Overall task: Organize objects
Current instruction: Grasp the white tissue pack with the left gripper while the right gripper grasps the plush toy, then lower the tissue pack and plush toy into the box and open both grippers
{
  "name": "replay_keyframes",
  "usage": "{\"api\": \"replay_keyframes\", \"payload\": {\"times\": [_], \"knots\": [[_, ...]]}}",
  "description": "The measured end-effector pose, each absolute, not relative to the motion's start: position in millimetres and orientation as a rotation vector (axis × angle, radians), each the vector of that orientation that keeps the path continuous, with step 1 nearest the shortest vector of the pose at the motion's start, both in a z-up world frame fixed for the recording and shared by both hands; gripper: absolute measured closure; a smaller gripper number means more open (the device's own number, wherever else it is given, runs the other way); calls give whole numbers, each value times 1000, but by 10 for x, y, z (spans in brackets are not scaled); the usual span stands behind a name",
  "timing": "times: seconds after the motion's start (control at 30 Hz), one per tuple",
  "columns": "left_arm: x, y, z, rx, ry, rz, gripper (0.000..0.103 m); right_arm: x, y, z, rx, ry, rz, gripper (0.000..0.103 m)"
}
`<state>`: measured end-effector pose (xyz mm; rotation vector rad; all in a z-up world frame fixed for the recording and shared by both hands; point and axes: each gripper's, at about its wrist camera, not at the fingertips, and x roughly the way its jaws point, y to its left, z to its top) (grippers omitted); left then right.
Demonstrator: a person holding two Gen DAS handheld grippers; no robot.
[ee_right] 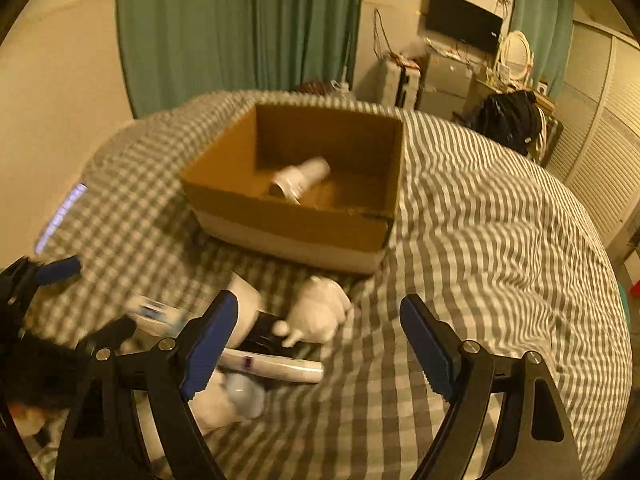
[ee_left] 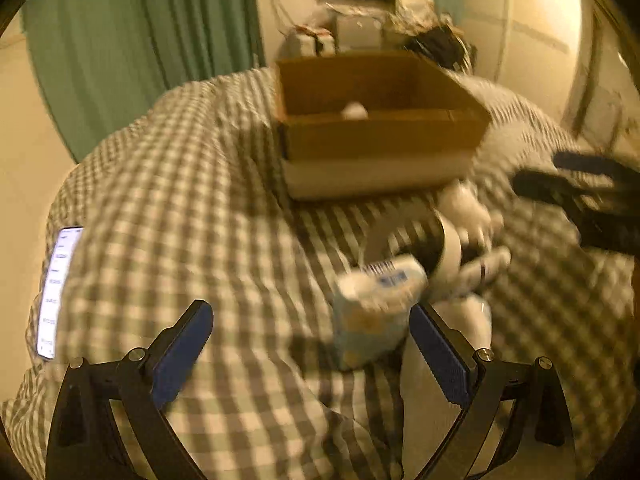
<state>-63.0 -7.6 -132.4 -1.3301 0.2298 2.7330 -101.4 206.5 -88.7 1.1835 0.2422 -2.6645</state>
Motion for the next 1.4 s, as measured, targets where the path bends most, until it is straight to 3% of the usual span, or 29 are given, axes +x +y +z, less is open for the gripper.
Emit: {"api": "replay_keyframes", "payload": {"times": [0.27,0.37,0.53,0.6,0.67,0.9,1.1,1.4], "knots": [[-775,-10,-1559,-1406,201,2680,3,-1336,2128,-1292,1360,183,-2597,20],[-821,18,-1578,-1416,203,2670,9,-1453,2087,-1382,1409,193,-2591,20],[-900,28,-1654,-1462,145,2593,47,-1695,1974,-1645,1533,230,-2562,30],[-888,22,-1648,-1461,129,2587,51,-1732,1950,-1706,1563,246,-2553,37],[-859,7,-1624,-1450,117,2594,56,-1732,1923,-1734,1569,255,-2536,52],[-710,-143,-1500,-1452,31,2579,70,-1531,1808,-1629,1448,348,-2587,53],[-558,-212,-1430,-1463,-56,2548,76,-1297,1788,-1396,1346,346,-2615,53],[-191,-113,-948,-1329,-47,2591,76,-838,1726,-930,1204,330,-2626,53]]}}
